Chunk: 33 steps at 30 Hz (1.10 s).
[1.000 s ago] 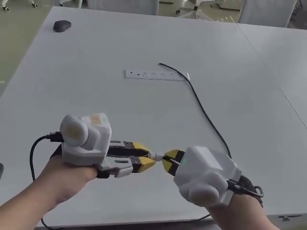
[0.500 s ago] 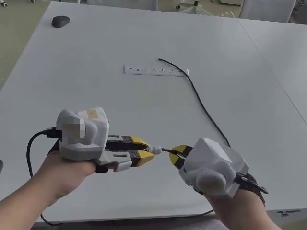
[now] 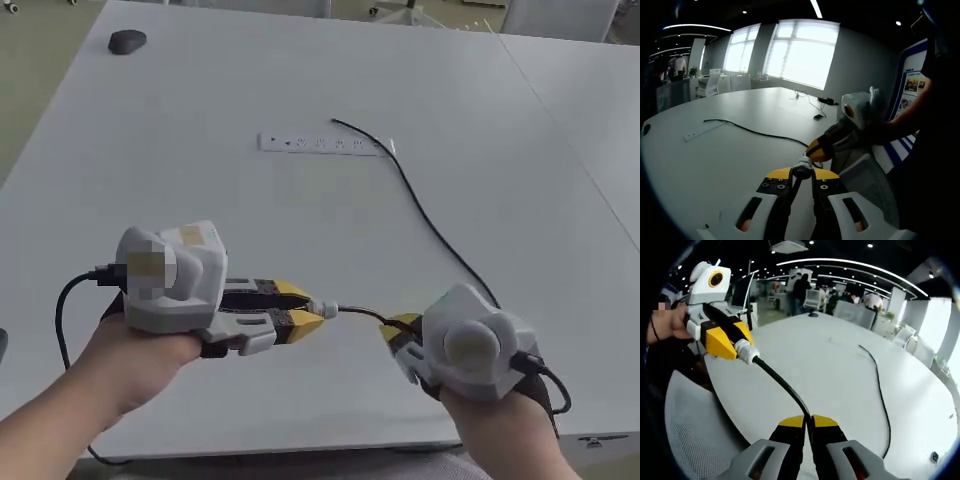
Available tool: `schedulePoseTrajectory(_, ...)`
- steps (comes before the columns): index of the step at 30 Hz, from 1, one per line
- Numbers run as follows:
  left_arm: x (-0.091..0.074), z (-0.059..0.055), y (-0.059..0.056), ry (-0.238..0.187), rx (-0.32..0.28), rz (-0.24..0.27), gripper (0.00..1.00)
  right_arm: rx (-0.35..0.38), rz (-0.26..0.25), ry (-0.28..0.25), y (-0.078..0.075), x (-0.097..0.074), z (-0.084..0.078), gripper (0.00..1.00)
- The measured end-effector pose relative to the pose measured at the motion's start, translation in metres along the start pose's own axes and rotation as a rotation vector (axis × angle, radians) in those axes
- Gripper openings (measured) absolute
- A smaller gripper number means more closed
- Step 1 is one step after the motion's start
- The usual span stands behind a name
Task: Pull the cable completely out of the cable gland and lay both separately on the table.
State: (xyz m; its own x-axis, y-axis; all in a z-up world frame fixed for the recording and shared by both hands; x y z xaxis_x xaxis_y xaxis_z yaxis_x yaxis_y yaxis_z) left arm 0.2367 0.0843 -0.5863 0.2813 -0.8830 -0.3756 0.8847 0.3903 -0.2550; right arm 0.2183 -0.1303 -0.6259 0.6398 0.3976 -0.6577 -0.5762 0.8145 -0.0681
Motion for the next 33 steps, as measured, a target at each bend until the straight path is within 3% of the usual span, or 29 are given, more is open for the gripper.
schedulePoseTrajectory(6, 0.002, -0.002, -0.001, 0.006, 0.002, 0.008, 0.15, 0.138, -0.015, 0.045, -0.005, 0.007, -0.015, 0.00)
schedulePoseTrajectory(9, 0.003, -0.002, -0.001, 0.013, 0.002, 0.006, 0.15, 0.170, -0.010, 0.057, -0.004, 0.010, -0.020, 0.00)
schedulePoseTrajectory(24, 0.004, 0.000, 0.000, 0.005, -0.015, 0.019, 0.15, 0.056, -0.011, 0.030, -0.002, 0.005, -0.020, 0.00)
schedulePoseTrajectory(28, 0.003, 0.001, 0.002, -0.002, -0.015, 0.025, 0.15, -0.032, -0.021, 0.020, -0.001, 0.002, -0.017, 0.00)
schedulePoseTrajectory(33, 0.003, 0.001, 0.006, -0.007, -0.019, 0.046, 0.15, -0.065, -0.022, 0.003, 0.001, -0.004, -0.010, 0.03)
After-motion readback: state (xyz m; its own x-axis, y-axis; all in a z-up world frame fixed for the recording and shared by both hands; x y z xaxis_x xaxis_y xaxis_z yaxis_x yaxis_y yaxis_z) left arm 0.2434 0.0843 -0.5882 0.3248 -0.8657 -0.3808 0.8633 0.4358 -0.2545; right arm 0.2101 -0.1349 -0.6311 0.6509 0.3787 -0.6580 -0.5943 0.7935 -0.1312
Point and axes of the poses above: the centre of the closed fingertips' face, and the gripper's own axes: x roughly forward along the fingers, y roughly to its left, z roughly out of its top, the point moved 10 cm from there along -x, roughly backward along the fingers
